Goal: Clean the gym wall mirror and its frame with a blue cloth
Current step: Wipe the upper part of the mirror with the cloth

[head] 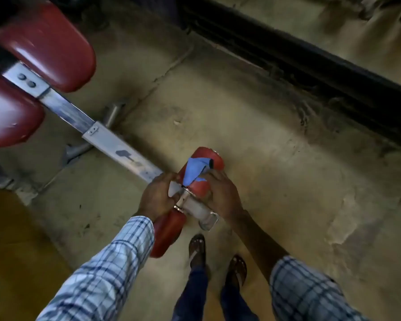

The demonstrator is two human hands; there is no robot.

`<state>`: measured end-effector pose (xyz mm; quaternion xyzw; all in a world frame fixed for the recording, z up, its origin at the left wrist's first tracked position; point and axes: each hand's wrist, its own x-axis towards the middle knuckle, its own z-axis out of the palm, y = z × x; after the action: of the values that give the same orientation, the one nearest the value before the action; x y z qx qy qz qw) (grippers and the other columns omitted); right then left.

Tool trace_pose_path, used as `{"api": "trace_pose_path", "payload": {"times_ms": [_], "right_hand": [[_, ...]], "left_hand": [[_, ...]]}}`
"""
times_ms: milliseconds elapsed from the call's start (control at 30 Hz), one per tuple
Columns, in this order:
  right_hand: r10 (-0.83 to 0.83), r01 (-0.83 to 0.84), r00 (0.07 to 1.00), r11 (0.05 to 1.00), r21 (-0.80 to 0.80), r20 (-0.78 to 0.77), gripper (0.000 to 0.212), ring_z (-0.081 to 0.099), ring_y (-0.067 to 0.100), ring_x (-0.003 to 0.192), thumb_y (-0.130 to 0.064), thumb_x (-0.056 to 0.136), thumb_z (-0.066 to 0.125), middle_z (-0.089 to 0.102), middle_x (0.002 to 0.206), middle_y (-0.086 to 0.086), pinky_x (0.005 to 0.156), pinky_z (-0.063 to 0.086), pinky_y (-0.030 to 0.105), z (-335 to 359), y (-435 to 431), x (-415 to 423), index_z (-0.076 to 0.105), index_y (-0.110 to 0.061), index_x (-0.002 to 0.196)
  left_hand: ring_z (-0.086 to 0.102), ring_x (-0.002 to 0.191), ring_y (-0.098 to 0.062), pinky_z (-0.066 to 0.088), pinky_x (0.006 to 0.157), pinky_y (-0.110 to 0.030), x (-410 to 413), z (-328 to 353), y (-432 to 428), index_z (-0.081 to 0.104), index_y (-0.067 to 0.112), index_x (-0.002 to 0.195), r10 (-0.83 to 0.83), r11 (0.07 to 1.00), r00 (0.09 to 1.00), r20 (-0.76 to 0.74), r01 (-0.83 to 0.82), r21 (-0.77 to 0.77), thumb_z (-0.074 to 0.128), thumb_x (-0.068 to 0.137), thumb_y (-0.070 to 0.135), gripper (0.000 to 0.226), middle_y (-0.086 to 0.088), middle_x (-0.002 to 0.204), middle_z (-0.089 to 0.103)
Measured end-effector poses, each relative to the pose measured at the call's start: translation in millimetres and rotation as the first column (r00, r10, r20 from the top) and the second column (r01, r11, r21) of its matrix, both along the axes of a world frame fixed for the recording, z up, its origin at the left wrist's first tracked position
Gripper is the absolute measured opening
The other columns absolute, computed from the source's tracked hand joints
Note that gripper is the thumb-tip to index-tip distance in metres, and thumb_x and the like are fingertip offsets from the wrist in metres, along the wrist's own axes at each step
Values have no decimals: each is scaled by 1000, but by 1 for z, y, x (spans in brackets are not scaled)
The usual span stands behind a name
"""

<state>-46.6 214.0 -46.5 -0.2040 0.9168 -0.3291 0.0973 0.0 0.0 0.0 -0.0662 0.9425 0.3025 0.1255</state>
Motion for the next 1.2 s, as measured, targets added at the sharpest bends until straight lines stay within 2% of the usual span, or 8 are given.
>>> {"api": "trace_pose_path", "payload": {"times_ms": [167,400,467,600,733,833,967,1200], "right_hand": [[78,-73,996,989,126,-35,53,56,37,123,-36,84,56,58,136,15,94,53,50,-46,-24,-30,63,-9,130],[-219,197,973,953,231,75,94,54,35,127,-77,87,45,53,142,21,96,53,40,-69,-66,-33,51,0,142],[-278,247,957,933,263,86,94,52,36,127,-74,87,57,51,144,21,93,54,42,-67,-75,-39,46,-1,144],[-280,219,952,905,365,123,76,46,36,134,-41,91,73,45,149,19,98,54,45,-66,-79,-54,42,-6,151],[-364,364,919,931,28,155,40,62,31,113,-20,85,74,63,127,10,87,56,43,-70,-59,-59,65,-10,123],[-497,567,814,792,-224,301,27,70,19,92,-18,80,73,72,103,0,80,59,40,-58,-39,-64,70,-14,106],[-603,726,683,621,-295,412,19,70,2,74,-9,84,77,71,85,-15,66,59,27,-19,-3,-77,70,-18,98],[-726,818,552,378,-434,409,16,65,-11,61,-1,93,72,67,80,-11,53,46,7,106,95,-84,68,1,108]], "left_hand": [[60,120,-28,44,100,-34,-28,-54,-16,63,15,132,26,999,997,73,-24,-24,72,80,5,53,-8,127,64],[59,120,-22,50,99,-36,-51,-86,-27,63,19,131,45,999,994,95,-44,-5,59,73,-15,67,-4,128,64],[59,120,-21,51,97,-36,-56,-88,-30,64,19,130,39,999,995,87,-40,5,57,72,-17,68,-3,129,64],[58,122,-16,44,95,-24,-66,-90,-32,65,19,129,68,998,989,131,-69,7,55,74,-18,67,1,131,64],[59,122,-18,47,98,-28,-79,-76,-24,65,17,131,32,998,991,128,-39,51,55,76,-16,65,-1,132,65],[62,119,-22,52,99,-39,-94,-62,-13,65,17,131,-16,996,994,105,6,92,60,79,-10,59,-4,131,65],[62,118,-23,51,98,-36,-123,-34,12,64,19,132,-109,990,991,83,101,100,62,80,-6,57,-4,131,64],[61,118,-25,50,100,-40,-179,62,97,62,22,132,-325,942,944,-61,328,73,68,84,9,50,-3,130,64]]}}
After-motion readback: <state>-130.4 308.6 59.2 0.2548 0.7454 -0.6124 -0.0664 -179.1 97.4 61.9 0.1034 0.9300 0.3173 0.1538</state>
